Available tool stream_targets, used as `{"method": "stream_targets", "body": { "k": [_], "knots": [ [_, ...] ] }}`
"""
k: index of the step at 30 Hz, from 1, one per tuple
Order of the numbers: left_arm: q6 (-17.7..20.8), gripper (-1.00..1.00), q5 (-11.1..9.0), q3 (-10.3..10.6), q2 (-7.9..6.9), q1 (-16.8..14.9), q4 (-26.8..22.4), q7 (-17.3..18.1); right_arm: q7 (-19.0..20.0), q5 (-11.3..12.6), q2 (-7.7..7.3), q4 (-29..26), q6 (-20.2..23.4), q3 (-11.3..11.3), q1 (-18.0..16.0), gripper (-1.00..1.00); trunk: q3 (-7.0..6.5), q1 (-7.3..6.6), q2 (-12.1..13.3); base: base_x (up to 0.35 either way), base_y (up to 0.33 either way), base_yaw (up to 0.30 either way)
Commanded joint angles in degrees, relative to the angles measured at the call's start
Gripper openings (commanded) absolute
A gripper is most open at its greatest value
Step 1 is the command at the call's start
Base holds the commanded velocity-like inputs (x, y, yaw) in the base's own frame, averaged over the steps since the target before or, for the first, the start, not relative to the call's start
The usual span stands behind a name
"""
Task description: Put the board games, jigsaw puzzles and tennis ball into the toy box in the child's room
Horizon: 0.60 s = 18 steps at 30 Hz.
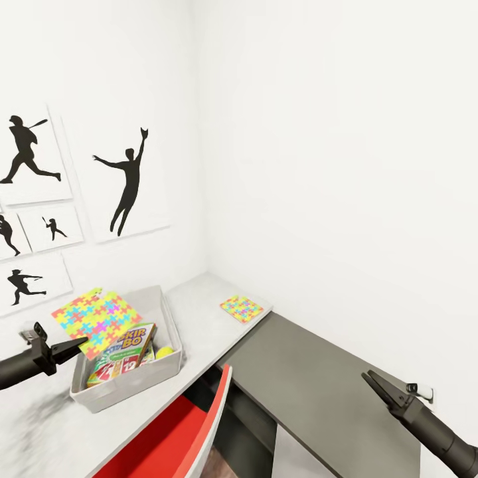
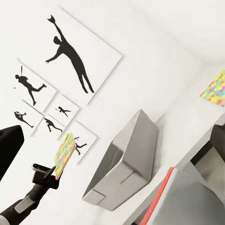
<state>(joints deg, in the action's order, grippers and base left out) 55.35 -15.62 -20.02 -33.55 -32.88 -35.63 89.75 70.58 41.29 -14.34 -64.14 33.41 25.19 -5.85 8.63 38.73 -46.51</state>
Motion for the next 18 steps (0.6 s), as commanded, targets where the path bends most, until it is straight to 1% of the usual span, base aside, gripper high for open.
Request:
{"method": "stream_targets", "body": {
  "k": [1,3,4,5,6,7,8,9,10,11,12,13,14,15,17,18],
  "knots": [
    [0.47,-1.0,0.63,-0.01,-0.05,-0.17,-0.02,0.25,0.07,0.26,-0.02,0.03,0.5,0.0,-0.04,1.0,0.09,0.01,-0.07,0.0,0.0,0.0],
    [0.56,-1.0,1.92,-0.05,-0.14,-1.3,-0.27,0.24,0.08,0.27,0.05,0.01,0.47,-0.03,-0.04,1.0,0.09,0.01,-0.07,0.0,0.0,0.0],
    [0.65,-1.0,2.8,-0.04,-0.16,-2.84,-0.35,-0.22,0.08,0.26,0.07,-0.08,0.47,-0.04,-0.04,1.0,0.09,0.01,-0.07,0.0,0.0,0.0],
    [0.68,-1.0,3.37,-0.04,-0.17,-3.75,-0.38,-0.53,0.08,0.26,0.06,-0.12,0.5,-0.05,-0.04,1.0,0.09,0.01,-0.07,0.0,0.0,0.0],
    [0.76,-1.0,4.94,-0.03,-0.18,-5.65,-0.36,-1.32,0.08,0.25,0.04,-0.18,0.54,-0.05,-0.04,1.0,0.09,0.01,-0.07,0.0,0.0,0.0],
    [0.79,-1.0,5.95,-0.03,-0.16,-6.59,-0.32,-1.78,0.08,0.26,0.02,-0.18,0.55,-0.05,-0.04,1.0,0.09,0.01,-0.07,0.0,0.0,0.0],
    [0.85,-1.0,8.32,-0.06,-0.14,-8.39,-0.22,-2.78,0.08,0.27,-0.03,-0.14,0.57,-0.05,-0.04,1.0,0.09,0.01,-0.07,0.0,0.0,0.0],
    [1.05,-1.0,12.49,-0.1,-0.1,-10.94,-0.1,-4.11,0.08,0.27,-0.05,-0.06,0.59,-0.06,-0.04,1.0,0.09,0.01,-0.07,0.0,0.0,0.0],
    [1.11,-1.0,13.92,-0.12,-0.06,-11.73,-0.07,-4.41,0.08,0.27,-0.06,-0.03,0.59,-0.06,-0.04,1.0,0.09,0.01,-0.07,0.0,0.0,0.0],
    [1.19,-1.0,16.68,-0.15,0.05,-13.26,-0.04,-4.86,0.08,0.28,-0.03,0.0,0.6,-0.06,-0.04,1.0,0.09,0.01,-0.07,0.0,0.0,0.0],
    [1.22,-1.0,17.95,-0.16,0.1,-13.96,-0.02,-5.01,0.08,0.28,-0.02,0.0,0.6,-0.06,-0.04,1.0,0.09,0.01,-0.07,0.0,0.0,0.0],
    [1.27,-1.0,20.41,-0.17,0.23,-15.22,0.0,-5.27,0.08,0.28,0.01,-0.07,0.58,-0.07,-0.04,1.0,0.09,0.01,-0.07,0.0,0.0,0.0],
    [1.29,-1.0,22.46,-0.18,0.36,-16.13,0.01,-5.49,0.08,0.28,0.04,-0.16,0.56,-0.1,-0.04,1.0,0.09,0.01,-0.07,0.0,0.0,0.0],
    [1.28,-1.0,24.1,-0.17,0.51,-16.71,0.02,-5.65,0.08,0.28,0.06,-0.24,0.54,-0.1,-0.04,1.0,0.09,0.01,-0.07,0.0,0.0,0.0],
    [1.18,-1.0,26.76,-0.03,1.04,-17.49,0.02,-6.24,0.08,0.28,0.08,-0.31,0.51,-0.06,-0.04,1.0,0.09,0.01,-0.07,0.0,0.0,0.0],
    [1.05,-1.0,28.12,0.35,1.27,-17.81,0.03,-6.89,0.08,0.28,0.06,-0.33,0.48,-0.03,-0.04,1.0,0.09,0.01,-0.07,0.0,0.0,0.0]
  ]
}}
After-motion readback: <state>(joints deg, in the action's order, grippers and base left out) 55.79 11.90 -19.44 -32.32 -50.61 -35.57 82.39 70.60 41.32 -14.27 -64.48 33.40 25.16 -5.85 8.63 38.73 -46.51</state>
